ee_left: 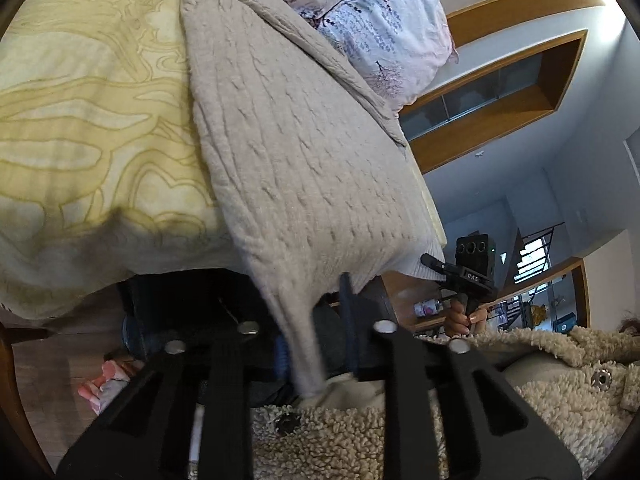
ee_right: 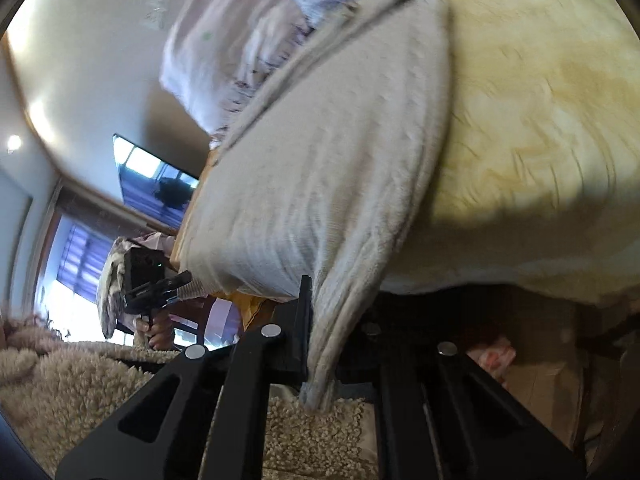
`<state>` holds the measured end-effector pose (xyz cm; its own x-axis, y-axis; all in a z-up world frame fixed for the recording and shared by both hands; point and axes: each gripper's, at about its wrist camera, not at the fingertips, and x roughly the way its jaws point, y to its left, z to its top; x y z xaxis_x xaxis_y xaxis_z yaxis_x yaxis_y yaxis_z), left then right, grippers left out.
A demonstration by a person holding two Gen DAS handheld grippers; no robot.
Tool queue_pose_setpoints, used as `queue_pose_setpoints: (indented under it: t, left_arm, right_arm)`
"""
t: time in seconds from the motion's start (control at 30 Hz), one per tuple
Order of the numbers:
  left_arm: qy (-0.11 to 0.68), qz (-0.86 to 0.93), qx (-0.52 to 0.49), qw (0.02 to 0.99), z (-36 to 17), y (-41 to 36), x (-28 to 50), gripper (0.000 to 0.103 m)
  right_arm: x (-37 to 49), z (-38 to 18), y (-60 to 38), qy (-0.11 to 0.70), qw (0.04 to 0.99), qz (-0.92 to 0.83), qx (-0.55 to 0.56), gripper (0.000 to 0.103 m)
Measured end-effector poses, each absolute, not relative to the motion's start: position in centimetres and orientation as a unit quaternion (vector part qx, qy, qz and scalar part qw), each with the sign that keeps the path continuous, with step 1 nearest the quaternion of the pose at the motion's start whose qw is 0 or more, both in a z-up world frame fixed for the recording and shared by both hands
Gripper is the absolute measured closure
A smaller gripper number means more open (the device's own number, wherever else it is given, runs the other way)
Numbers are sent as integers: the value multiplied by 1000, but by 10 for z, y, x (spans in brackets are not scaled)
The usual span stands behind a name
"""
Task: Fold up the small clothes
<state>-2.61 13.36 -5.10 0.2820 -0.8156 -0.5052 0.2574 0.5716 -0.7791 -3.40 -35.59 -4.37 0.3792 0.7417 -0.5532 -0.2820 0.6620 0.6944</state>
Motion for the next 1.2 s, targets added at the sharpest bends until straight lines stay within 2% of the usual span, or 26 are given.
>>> queue_pose_setpoints:
  t: [0.1,0.53,1.0,1.2]
  left_arm:
    - [472,-366,-279,752,-46,132,-27,96]
    - [375,-332,-260,826,26,159,6,97]
    - [332,-242,-256,875,87,164,103,97]
    - [316,-219,-249,889,110,156,154,97]
  right_arm:
    - [-37,-27,-355,421,802,343,250,95]
    - [-19,53,-345,257,910,262,193,95]
    - [48,90,-333,195,946,214,147,95]
    - [98,100,-333,187,949,190,166,95]
